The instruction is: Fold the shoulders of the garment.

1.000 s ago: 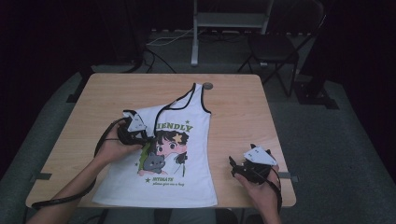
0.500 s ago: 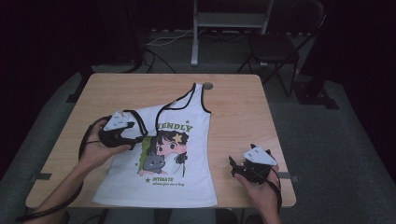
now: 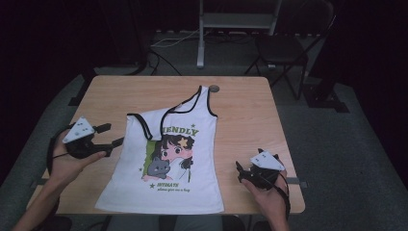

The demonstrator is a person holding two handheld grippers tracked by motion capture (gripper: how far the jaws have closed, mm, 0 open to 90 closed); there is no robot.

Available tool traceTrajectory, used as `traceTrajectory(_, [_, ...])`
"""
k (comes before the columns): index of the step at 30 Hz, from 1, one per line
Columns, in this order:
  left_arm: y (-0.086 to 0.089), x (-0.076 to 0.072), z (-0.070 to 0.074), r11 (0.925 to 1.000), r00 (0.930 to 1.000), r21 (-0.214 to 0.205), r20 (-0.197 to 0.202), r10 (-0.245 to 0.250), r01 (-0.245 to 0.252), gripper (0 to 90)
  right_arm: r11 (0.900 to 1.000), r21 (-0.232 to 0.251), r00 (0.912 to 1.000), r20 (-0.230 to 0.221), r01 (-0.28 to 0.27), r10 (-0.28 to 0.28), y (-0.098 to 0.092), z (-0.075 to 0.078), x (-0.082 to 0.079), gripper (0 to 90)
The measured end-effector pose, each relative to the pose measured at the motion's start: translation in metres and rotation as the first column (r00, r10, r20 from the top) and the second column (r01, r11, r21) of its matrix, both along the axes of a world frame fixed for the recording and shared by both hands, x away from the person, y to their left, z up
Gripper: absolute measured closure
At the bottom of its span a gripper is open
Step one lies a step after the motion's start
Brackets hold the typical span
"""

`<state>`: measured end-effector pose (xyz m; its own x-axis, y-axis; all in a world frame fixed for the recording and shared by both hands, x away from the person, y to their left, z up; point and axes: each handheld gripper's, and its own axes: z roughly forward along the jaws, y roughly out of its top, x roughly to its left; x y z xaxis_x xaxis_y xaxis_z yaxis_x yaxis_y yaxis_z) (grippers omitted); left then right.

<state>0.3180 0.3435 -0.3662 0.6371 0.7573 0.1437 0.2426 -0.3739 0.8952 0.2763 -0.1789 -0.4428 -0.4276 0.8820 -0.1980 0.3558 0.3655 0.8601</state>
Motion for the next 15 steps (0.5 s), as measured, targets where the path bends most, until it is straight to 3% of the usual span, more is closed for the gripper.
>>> traceTrajectory(8, [0.029,-0.02,0.001,0.9972,0.9983,-0.053,0.025,0.053,-0.052,29.1,1.0,-0.004,1.0,0.001,0.0,0.0,0.001,0.0,0.0,13.2])
traceTrajectory(15, [0.044,-0.035,-0.001,0.9922,0.9951,-0.089,0.039,0.091,-0.088,29.2,1.0,-0.005,1.0,0.001,0.0,0.0,0.001,0.0,0.0,13.2])
